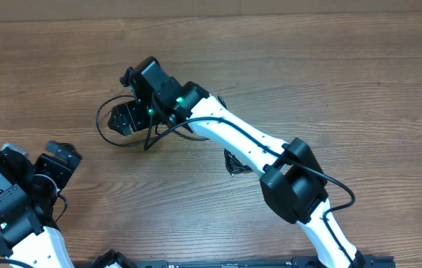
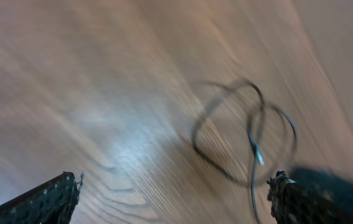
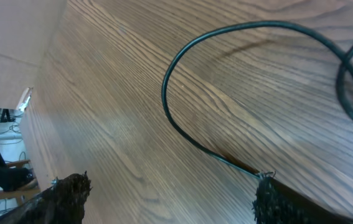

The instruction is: Untangle cables

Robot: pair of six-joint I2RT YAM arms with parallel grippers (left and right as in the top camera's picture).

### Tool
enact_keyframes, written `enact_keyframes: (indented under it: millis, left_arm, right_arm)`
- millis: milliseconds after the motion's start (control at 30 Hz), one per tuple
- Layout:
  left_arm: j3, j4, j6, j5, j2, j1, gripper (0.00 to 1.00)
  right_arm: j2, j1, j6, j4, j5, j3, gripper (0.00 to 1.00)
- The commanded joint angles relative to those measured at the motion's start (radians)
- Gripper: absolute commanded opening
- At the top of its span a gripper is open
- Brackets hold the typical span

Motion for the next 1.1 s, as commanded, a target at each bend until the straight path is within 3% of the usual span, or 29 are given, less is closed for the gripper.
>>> enact_keyframes:
  millis: [0,200,333,600,833,1000,1067]
  left_arm:
    - [0.016,0.001,0.262,0.224,-0.006,0.004,1.00]
    - [0.016,0.007,0.314,0.266,-0.006,0.004,0.96]
    - [0.016,0.013,0.243,0.150,-0.005,0.004,1.00]
    - [0.016,-0.004,0.208,0.088,-0.005,0.004,1.00]
    - [0.016,-0.004,0.204,0.088,-0.005,0.004,0.99]
    - [0.016,-0.007,0.204,0.089,-0.005,0.004,1.00]
    - [0.016,-0.012,0.204,0.089,-0.005,0.004,1.00]
  right_arm:
    - [0.024,0.010,0.014,0.029,-0.006,0.023,0.85]
    - [0.056,0.026,-0.017,0.037,-0.001,0.023,0.84]
    - [0.062,0.013,-0.005,-0.024,0.204,0.024,0.84]
    - [0.061,-0.150,-0.015,-0.201,0.257,0.026,0.79]
    - [0.062,-0.206,-0.349,-0.414,0.137,0.024,0.76]
    - [0.068,-0.190,-0.468,-0.471,0.155,0.021,0.75]
    - [0.072,-0.178,-0.475,-0.465,0.230,0.006,0.69]
